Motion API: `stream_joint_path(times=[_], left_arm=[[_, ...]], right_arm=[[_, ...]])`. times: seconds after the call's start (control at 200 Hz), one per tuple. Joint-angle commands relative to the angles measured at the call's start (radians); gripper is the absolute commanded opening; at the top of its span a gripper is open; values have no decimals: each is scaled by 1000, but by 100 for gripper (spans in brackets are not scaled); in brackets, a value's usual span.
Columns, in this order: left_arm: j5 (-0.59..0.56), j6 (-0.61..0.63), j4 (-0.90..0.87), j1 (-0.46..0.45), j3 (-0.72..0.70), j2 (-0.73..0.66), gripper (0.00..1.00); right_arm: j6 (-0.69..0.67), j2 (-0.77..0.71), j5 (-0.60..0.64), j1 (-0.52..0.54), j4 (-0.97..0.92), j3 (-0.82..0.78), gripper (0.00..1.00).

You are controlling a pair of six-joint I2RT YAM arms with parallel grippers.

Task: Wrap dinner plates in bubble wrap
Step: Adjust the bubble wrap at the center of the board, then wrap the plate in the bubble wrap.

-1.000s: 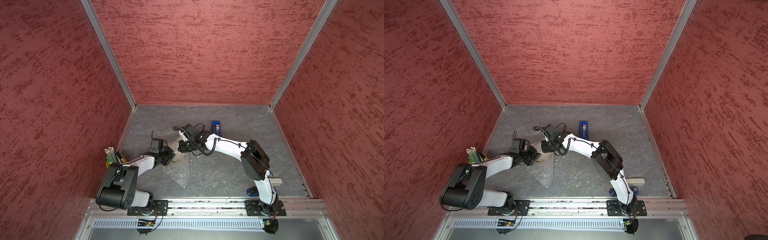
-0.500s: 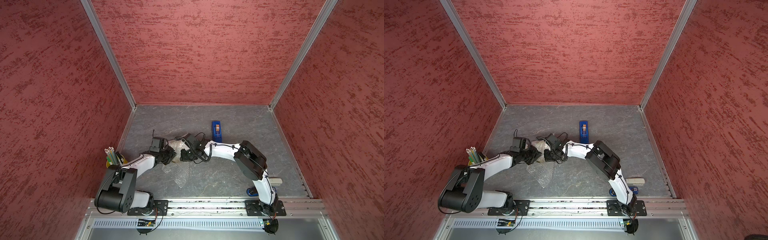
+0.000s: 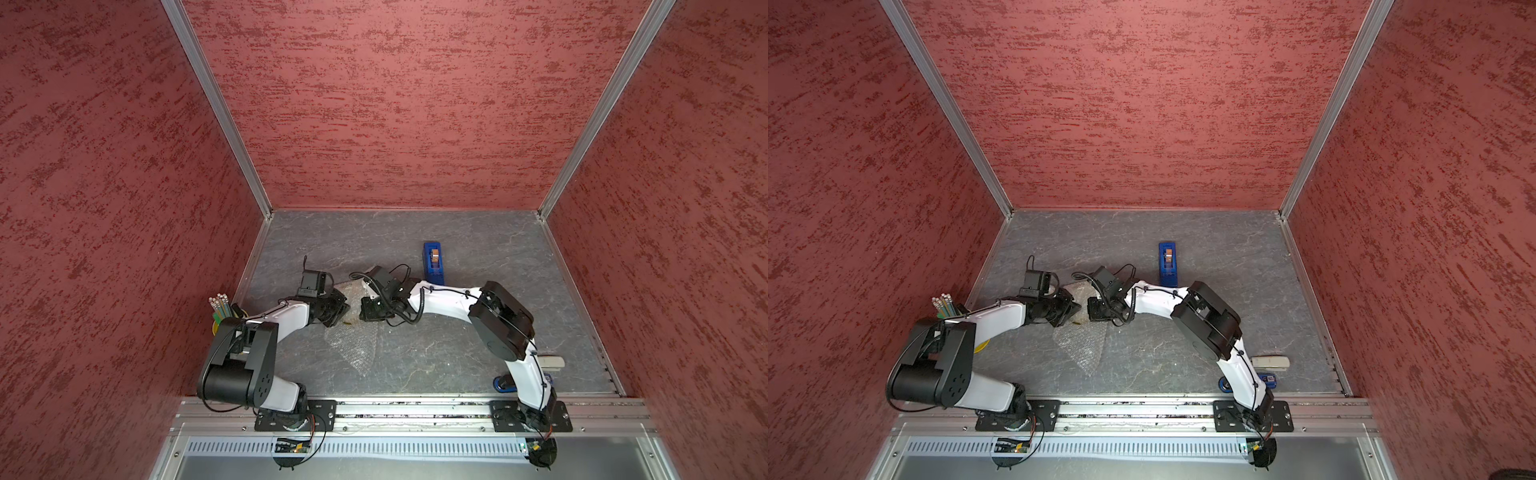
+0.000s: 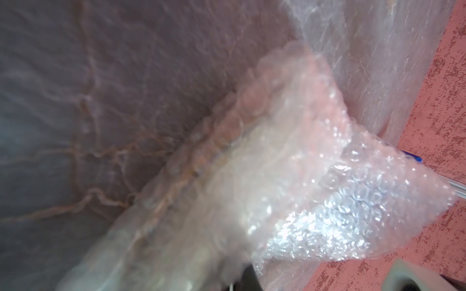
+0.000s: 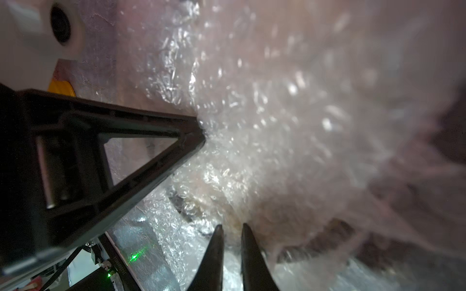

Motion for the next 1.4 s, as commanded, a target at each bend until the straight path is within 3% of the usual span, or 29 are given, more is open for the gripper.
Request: stream_joint_path(times=[0.0,0.22,0.471,0.706,0.907,1.072,1.227,1.323,1.393], left_arm=[[-10,21,-16,2,-38,13,8],[4,-22,19,-9,-86,8,8],[-12,-63,33,-19,-113,-15,8],[-28,-59,20,-18,-119,-33,7],[-38,-65,29,-18,-125,-38,8],[-37,-66,31,-17,-120,-34,8],[-25,-69,30,-24,-118,-36,7],[-20,-77,29,-41,-117,-41,7],[-23,-84,30,-50,-122,-44,7]], right_arm=[[-11,-24,61,2,-130,12,22],[-29,-210,78,37,-154,-121,44],[84,-339,7,155,-69,-387,49],[100,-258,-57,177,-15,-361,47],[118,-210,4,178,-71,-320,41],[126,-203,60,171,-125,-296,21],[141,-255,120,143,-140,-328,14],[128,-278,124,135,-127,-334,15],[118,-293,67,143,-72,-356,29]])
